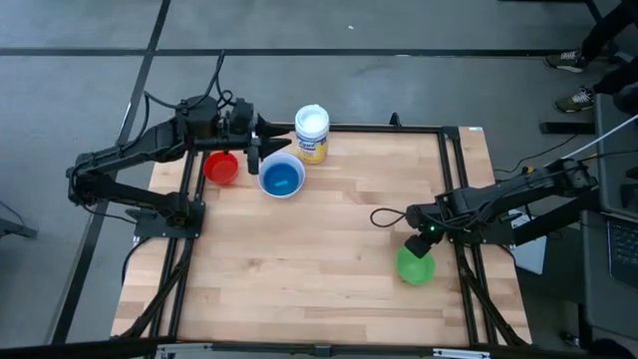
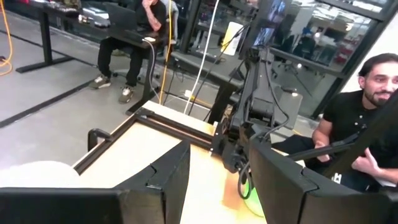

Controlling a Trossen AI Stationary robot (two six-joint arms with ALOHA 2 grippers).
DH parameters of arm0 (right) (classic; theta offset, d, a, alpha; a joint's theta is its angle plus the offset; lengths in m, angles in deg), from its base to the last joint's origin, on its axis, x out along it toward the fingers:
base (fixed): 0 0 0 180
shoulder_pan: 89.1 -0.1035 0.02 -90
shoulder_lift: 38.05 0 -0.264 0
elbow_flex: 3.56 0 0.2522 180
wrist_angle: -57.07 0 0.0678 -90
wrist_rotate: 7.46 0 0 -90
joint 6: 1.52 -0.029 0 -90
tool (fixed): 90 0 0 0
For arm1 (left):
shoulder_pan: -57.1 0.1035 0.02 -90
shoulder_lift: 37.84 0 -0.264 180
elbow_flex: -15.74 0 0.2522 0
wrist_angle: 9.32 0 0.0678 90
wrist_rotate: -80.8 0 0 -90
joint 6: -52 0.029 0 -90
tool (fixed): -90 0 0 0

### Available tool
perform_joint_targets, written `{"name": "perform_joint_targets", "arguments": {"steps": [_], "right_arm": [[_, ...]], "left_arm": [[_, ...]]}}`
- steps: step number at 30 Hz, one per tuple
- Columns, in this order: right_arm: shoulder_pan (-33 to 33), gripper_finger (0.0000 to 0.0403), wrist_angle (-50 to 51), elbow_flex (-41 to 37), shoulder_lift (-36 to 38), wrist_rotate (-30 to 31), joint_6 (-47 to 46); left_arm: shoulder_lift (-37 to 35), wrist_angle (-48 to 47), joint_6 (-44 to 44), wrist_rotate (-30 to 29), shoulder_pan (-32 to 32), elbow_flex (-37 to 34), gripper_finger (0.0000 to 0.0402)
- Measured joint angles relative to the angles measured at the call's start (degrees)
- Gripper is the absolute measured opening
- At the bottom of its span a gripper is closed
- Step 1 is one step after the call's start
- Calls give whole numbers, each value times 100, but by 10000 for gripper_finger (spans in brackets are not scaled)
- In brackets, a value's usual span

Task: Nest bowls inside each other
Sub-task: Stack the green bowl on top of the light blue bowl

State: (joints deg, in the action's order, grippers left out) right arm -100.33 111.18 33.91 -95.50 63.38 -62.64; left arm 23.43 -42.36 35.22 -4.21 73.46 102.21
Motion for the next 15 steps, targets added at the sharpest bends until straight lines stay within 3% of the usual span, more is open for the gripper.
{"name": "perform_joint_targets", "arguments": {"steps": [2,5,11,15], "right_arm": [[0,118,-97,-42,0,-40,0],[0,26,-100,-45,0,123,10],[135,6,-214,72,0,573,21],[449,4,-219,609,-2,1169,108]], "left_arm": [[0,-31,0,4,0,0,161],[0,-29,0,9,-2,0,161],[0,-29,-1,8,-2,0,161],[0,-4,7,6,-2,0,161]]}}
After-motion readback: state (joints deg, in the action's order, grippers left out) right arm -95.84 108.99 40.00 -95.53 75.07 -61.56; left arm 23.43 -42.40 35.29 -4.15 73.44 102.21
